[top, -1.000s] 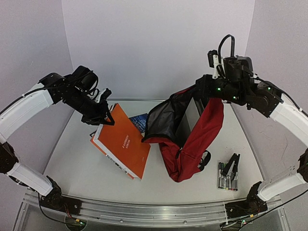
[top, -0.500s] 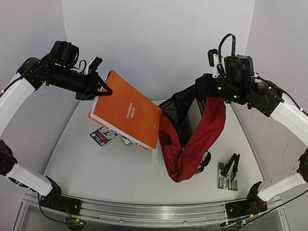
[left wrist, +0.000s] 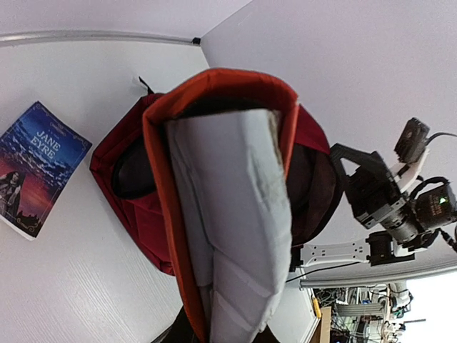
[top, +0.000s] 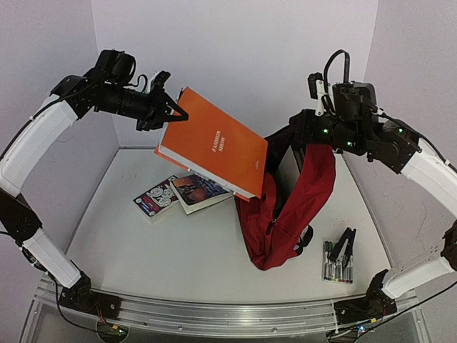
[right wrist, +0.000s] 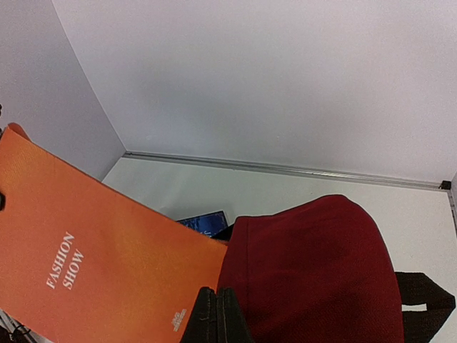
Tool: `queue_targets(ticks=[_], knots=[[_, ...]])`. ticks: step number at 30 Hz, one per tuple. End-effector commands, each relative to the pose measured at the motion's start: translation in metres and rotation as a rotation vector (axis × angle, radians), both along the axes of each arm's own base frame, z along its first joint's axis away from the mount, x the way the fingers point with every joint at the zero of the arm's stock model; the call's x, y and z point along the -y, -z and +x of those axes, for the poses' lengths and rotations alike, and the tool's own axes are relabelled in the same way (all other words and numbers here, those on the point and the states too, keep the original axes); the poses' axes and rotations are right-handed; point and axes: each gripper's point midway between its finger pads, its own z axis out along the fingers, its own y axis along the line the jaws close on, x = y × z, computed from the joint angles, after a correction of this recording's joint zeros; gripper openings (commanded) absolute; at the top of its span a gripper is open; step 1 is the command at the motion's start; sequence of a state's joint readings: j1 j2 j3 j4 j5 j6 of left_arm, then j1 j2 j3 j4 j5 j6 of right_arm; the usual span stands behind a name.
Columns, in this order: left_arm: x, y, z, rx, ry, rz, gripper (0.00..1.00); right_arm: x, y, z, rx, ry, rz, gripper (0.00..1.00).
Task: Pack the student bag
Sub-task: Place the book in the student bag.
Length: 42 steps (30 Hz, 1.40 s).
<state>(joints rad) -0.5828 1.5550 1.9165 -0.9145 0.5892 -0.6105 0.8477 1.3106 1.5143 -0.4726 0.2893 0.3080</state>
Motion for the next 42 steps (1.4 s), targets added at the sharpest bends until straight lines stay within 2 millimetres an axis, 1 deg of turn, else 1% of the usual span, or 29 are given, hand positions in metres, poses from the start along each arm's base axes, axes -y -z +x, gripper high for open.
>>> queue_targets(ticks=[1, 3, 6, 9, 13, 16, 19, 21, 22, 26, 30, 34, 38, 42], knots=[[-0.025, -0.096, -0.008, 0.208, -0.018, -0.192, 0.1, -0.002, -0.019, -0.004, 0.035, -0.016, 0.04, 0.0], [-0.032, -0.11, -0.01, 0.239, -0.022, -0.213, 0.11, -0.002, -0.02, -0.003, 0.037, -0.016, 0.043, 0.0], [-0.034, -0.121, -0.011, 0.27, -0.025, -0.231, 0.11, -0.002, -0.022, -0.003, 0.039, -0.014, 0.047, 0.0], [-0.03, -0.124, -0.01, 0.262, -0.011, -0.262, 0.11, -0.002, -0.024, -0.003, 0.043, -0.014, 0.051, 0.0], [-0.023, -0.119, -0.002, 0.226, -0.012, -0.322, 0.11, -0.001, -0.024, -0.002, 0.043, -0.004, 0.052, 0.0], [-0.017, -0.109, 0.005, 0.18, -0.01, -0.362, 0.11, -0.001, -0.022, -0.001, 0.039, 0.0, 0.049, 0.0], [-0.013, -0.093, 0.008, 0.124, -0.006, -0.368, 0.11, -0.001, -0.021, 0.0, 0.039, 0.006, 0.046, 0.0], [-0.014, -0.081, 0.008, 0.099, -0.023, -0.355, 0.11, -0.001, -0.02, 0.0, 0.039, 0.009, 0.045, 0.0], [-0.017, -0.077, 0.006, 0.095, -0.034, -0.35, 0.11, 0.0, -0.02, 0.001, 0.04, 0.012, 0.044, 0.0], [-0.026, -0.052, 0.0, 0.059, -0.079, -0.306, 0.11, 0.001, -0.021, 0.001, 0.041, 0.021, 0.046, 0.0], [-0.025, -0.024, -0.002, -0.015, -0.082, -0.298, 0.11, 0.001, -0.022, 0.002, 0.042, 0.027, 0.053, 0.0], [-0.02, -0.017, -0.001, -0.047, -0.064, -0.311, 0.1, -0.001, -0.022, 0.004, 0.041, 0.028, 0.055, 0.0], [-0.01, -0.011, -0.002, -0.075, -0.039, -0.305, 0.1, 0.0, -0.023, 0.004, 0.041, 0.032, 0.06, 0.0], [0.001, 0.003, -0.004, -0.113, -0.02, -0.279, 0.1, 0.002, -0.025, 0.004, 0.045, 0.041, 0.064, 0.0]])
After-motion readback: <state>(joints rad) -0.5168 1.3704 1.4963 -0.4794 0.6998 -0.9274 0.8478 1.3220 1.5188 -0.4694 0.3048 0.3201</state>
